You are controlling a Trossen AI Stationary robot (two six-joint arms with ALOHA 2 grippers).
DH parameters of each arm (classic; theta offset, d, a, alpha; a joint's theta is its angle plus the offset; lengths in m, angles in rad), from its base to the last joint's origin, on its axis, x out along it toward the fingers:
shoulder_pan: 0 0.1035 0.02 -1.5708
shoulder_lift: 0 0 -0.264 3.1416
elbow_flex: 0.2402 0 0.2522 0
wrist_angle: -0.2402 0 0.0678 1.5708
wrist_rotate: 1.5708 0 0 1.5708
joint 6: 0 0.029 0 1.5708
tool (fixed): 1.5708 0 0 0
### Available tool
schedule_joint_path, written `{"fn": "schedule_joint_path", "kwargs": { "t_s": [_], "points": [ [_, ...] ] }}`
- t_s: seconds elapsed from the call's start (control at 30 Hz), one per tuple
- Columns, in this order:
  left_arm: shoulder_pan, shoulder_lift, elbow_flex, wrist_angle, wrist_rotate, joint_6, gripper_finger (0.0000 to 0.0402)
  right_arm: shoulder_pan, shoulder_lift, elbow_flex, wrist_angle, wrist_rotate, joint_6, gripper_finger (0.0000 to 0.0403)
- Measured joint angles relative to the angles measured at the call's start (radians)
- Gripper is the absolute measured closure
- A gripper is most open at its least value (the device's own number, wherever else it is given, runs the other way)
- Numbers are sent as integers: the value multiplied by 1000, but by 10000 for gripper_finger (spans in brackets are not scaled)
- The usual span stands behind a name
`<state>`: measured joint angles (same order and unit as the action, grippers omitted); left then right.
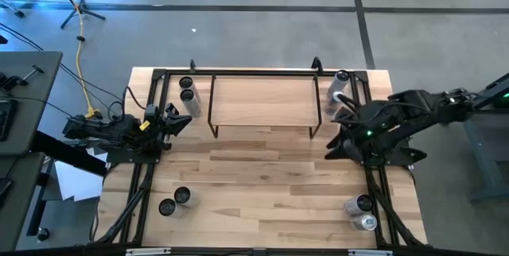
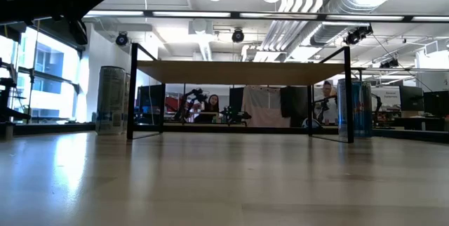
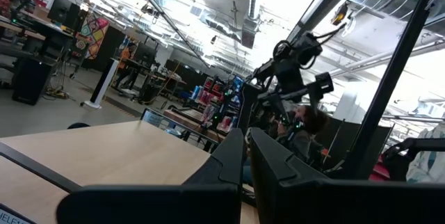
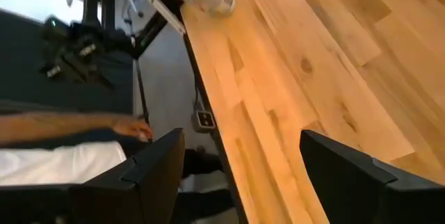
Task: Place canned beverage on shelf
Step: Put the right white pink soda can on the shelf
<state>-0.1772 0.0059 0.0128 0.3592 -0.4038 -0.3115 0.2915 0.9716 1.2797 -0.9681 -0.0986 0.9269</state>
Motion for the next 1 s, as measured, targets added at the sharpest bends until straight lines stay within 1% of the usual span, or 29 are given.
{"fn": "schedule_joint_path", "kwargs": {
  "t_s": [0.1,0.17,0.23,0.27,0.33,0.47,0.53,0.67,0.8,0.9,1.0],
  "points": [
    [0,0,0,0,0,0,398,3,17,0,2,6,-112,132],
    [0,0,0,0,0,0,398,-3,27,0,16,49,-177,132],
    [0,0,0,0,0,0,398,-4,39,0,26,96,-155,132],
    [0,0,0,0,0,0,398,-4,45,0,23,98,-142,132],
    [0,0,0,0,0,0,398,-4,59,0,23,73,-142,132],
    [0,0,0,0,0,0,398,-2,88,0,23,-36,-162,132],
    [0,0,0,0,0,0,398,-2,101,0,22,-51,-152,132],
    [0,0,0,0,0,0,398,-3,120,-1,4,-46,-142,128],
    [0,0,0,0,0,0,398,-3,130,-1,-47,-25,-121,105],
    [0,0,0,0,0,0,398,-3,133,-1,-103,-25,-96,71],
    [0,0,0,0,0,0,398,-3,133,-2,-169,-80,-73,35]
  ]
}}
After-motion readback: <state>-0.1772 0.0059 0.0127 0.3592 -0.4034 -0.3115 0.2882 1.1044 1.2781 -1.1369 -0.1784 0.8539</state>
